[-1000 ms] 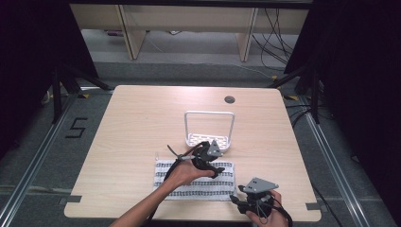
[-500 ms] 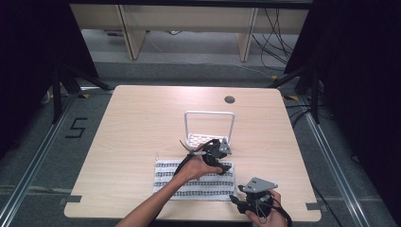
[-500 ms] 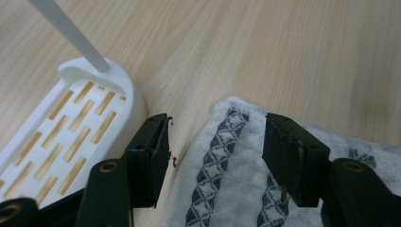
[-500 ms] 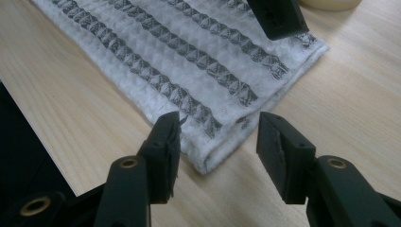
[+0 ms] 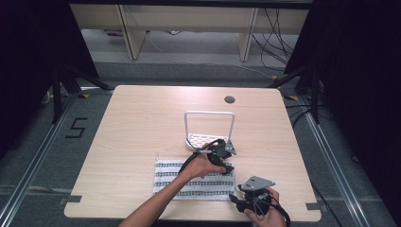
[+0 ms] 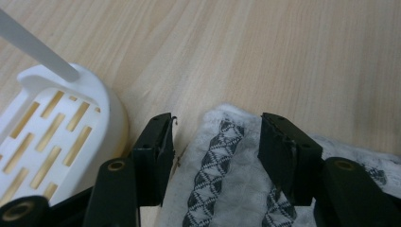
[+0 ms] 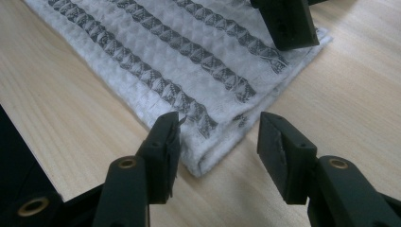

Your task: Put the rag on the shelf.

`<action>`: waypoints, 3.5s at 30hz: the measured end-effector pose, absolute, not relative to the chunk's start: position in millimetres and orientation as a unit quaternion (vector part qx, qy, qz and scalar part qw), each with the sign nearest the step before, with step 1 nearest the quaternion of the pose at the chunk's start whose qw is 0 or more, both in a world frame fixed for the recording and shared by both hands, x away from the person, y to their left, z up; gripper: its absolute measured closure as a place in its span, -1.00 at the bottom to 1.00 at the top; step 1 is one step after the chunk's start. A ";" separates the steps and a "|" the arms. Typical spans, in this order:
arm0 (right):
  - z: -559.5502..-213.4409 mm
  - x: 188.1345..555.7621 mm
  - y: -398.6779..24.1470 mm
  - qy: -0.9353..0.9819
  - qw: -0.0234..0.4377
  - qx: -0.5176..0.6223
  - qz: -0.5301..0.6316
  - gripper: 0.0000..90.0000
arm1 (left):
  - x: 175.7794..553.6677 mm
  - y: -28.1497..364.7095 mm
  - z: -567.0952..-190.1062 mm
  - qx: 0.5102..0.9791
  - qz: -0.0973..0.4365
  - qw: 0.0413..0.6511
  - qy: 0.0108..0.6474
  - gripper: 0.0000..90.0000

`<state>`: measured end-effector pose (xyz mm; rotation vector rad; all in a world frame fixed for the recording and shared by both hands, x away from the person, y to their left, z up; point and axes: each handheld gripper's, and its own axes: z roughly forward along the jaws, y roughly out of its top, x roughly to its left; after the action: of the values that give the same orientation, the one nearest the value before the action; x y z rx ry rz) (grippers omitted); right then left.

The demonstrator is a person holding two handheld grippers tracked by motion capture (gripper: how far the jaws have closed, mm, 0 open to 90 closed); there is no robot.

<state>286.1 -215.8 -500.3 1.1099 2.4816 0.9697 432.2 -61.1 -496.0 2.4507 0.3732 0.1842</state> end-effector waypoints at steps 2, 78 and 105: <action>-502.1 288.7 -216.8 0.857 0.136 0.369 0.334 0.12 | 431.9 -63.1 -497.2 0.934 0.067 0.322 0.140 0.04; -343.7 334.7 -215.8 0.773 0.258 0.297 0.497 0.95 | 399.4 61.1 -330.6 0.824 0.116 0.499 0.242 0.91; -282.2 381.3 -203.7 0.743 0.273 0.299 0.532 0.95 | 425.8 73.9 -274.7 0.786 0.157 0.531 0.273 0.91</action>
<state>381.3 -203.7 -282.2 0.8047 2.0005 1.4319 425.8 73.9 -274.7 1.8760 0.6516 0.3751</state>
